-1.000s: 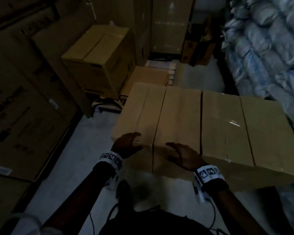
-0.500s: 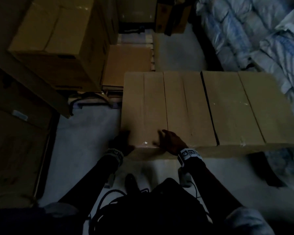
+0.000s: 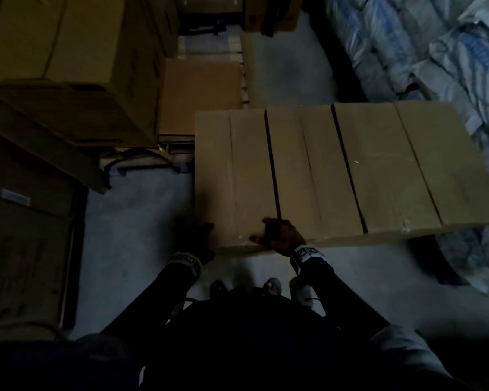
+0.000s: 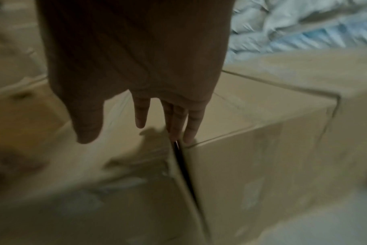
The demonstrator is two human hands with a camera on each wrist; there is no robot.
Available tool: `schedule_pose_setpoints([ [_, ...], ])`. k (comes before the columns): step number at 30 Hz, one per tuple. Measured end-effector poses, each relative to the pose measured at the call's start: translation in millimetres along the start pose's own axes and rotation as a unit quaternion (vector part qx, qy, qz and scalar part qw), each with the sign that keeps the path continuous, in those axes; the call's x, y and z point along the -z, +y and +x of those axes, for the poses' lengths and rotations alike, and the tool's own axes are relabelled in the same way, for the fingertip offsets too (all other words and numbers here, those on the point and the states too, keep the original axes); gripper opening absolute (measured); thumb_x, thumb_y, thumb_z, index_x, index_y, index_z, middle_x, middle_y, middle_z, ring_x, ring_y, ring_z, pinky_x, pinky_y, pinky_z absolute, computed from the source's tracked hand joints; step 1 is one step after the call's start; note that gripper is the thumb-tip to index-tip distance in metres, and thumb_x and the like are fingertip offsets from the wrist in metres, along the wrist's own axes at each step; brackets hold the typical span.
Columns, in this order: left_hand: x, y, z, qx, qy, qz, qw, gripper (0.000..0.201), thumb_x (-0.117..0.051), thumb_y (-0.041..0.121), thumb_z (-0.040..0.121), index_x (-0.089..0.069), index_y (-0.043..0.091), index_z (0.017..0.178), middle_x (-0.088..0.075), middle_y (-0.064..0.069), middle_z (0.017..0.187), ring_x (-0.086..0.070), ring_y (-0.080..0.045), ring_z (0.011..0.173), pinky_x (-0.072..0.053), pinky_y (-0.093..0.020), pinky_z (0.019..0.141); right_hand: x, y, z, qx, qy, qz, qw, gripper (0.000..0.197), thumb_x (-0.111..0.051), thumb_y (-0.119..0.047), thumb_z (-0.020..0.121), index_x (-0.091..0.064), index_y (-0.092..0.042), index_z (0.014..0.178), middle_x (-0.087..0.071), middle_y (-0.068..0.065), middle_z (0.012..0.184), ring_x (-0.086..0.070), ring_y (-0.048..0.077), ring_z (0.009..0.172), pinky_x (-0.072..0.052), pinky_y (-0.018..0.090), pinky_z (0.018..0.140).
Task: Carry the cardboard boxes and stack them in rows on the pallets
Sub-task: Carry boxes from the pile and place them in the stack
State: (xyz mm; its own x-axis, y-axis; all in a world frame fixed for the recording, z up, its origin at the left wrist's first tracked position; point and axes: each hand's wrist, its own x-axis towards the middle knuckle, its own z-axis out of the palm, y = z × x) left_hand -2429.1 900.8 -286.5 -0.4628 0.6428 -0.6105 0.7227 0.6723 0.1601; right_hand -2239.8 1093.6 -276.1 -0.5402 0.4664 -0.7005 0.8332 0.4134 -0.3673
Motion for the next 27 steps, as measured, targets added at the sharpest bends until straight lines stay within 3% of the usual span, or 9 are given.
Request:
schedule_pose_setpoints([
  [2,-6.0,-9.4,6.3,-0.007,-0.013,-0.079,0.997,0.094,-0.075,0.040,0.090,-0.016,0.027,0.163,-0.014,-0.006,0.169,-0.012,-0.030,0.156,-0.015,-0.040,0.124,1.1,-6.8,3.2,0.007,0.012,0.022,1.000,0.098,-0.060,-0.084,0.078,-0.040,-0.026,0.155,-0.051,0.010,0.148,-0.036,0.037,0.141,-0.036,0.042,0.116],
  [4,-9.6,-16.5,11.1,-0.005,-0.017,-0.158,0.987,0.100,-0.081,0.036,0.085,-0.018,0.024,0.162,-0.015,-0.008,0.169,-0.014,-0.031,0.155,-0.018,-0.042,0.125,1.3,-12.4,3.7,0.010,0.020,0.044,0.999,0.102,-0.062,-0.084,0.073,-0.042,-0.025,0.153,-0.053,0.013,0.142,-0.034,0.036,0.138,-0.035,0.040,0.116],
  [7,-9.2,-25.8,16.7,0.007,-0.026,-0.234,0.972,0.107,-0.085,0.030,0.082,-0.015,0.031,0.163,-0.016,-0.006,0.169,-0.021,-0.032,0.153,-0.029,-0.043,0.121,-2.9,-16.7,7.7,-0.015,0.036,0.076,0.996,0.115,-0.059,-0.095,0.055,-0.039,-0.037,0.153,-0.044,0.015,0.143,-0.037,0.035,0.134,-0.036,0.038,0.116],
  [10,-6.8,-33.3,28.6,0.011,-0.049,-0.263,0.963,0.107,-0.082,0.033,0.084,-0.010,0.041,0.162,-0.017,-0.006,0.169,-0.026,-0.032,0.151,-0.034,-0.039,0.115,-5.8,-24.3,15.3,-0.031,0.019,0.102,0.994,0.099,-0.070,-0.084,0.069,-0.032,-0.049,0.153,-0.027,0.013,0.158,-0.038,0.037,0.142,-0.034,0.038,0.119],
  [12,-7.7,-37.0,38.2,0.022,-0.045,-0.295,0.954,0.104,-0.080,0.041,0.085,-0.009,0.046,0.161,-0.022,-0.006,0.168,-0.030,-0.032,0.150,-0.035,-0.038,0.113,-7.4,-31.4,24.7,-0.023,0.017,0.089,0.996,0.099,-0.067,-0.089,0.066,-0.022,-0.062,0.150,-0.029,0.012,0.162,-0.037,0.037,0.145,-0.037,0.042,0.119],
  [16,-18.8,-42.7,49.3,0.032,0.010,-0.306,0.951,0.107,-0.075,0.071,0.075,-0.007,0.057,0.156,-0.026,-0.002,0.167,-0.031,-0.032,0.150,-0.033,-0.044,0.118,-22.1,-38.2,42.7,-0.022,0.045,0.083,0.995,0.098,-0.065,-0.087,0.069,-0.008,-0.071,0.147,-0.036,0.021,0.157,-0.038,0.045,0.142,-0.039,0.048,0.115],
  [21,-31.4,-41.5,51.0,0.040,0.107,-0.339,0.934,0.110,-0.072,0.080,0.069,-0.014,0.052,0.158,-0.029,0.005,0.166,-0.033,-0.025,0.149,-0.032,-0.043,0.121,-41.6,-39.7,41.1,-0.008,0.131,0.067,0.989,0.099,-0.067,-0.084,0.071,-0.013,-0.067,0.151,-0.037,0.030,0.149,-0.055,0.047,0.127,-0.049,0.050,0.106],
  [25,-6.1,-31.2,35.8,0.031,0.134,-0.363,0.922,0.109,-0.071,0.081,0.071,-0.018,0.046,0.160,-0.029,0.005,0.166,-0.032,-0.024,0.150,-0.028,-0.041,0.123,-34.1,-48.6,30.0,-0.007,0.155,0.077,0.985,0.108,-0.059,-0.098,0.058,-0.010,-0.068,0.149,-0.043,0.019,0.153,-0.052,0.043,0.132,-0.049,0.050,0.107],
  [27,22.6,-28.2,24.4,0.030,0.133,-0.316,0.939,0.108,-0.066,0.083,0.074,-0.017,0.042,0.161,-0.027,0.003,0.167,-0.031,-0.027,0.151,-0.027,-0.042,0.122,-23.3,-58.6,12.8,0.003,0.178,0.093,0.980,0.110,-0.059,-0.098,0.059,-0.017,-0.061,0.153,-0.048,0.006,0.155,-0.051,0.037,0.136,-0.048,0.046,0.109],
])
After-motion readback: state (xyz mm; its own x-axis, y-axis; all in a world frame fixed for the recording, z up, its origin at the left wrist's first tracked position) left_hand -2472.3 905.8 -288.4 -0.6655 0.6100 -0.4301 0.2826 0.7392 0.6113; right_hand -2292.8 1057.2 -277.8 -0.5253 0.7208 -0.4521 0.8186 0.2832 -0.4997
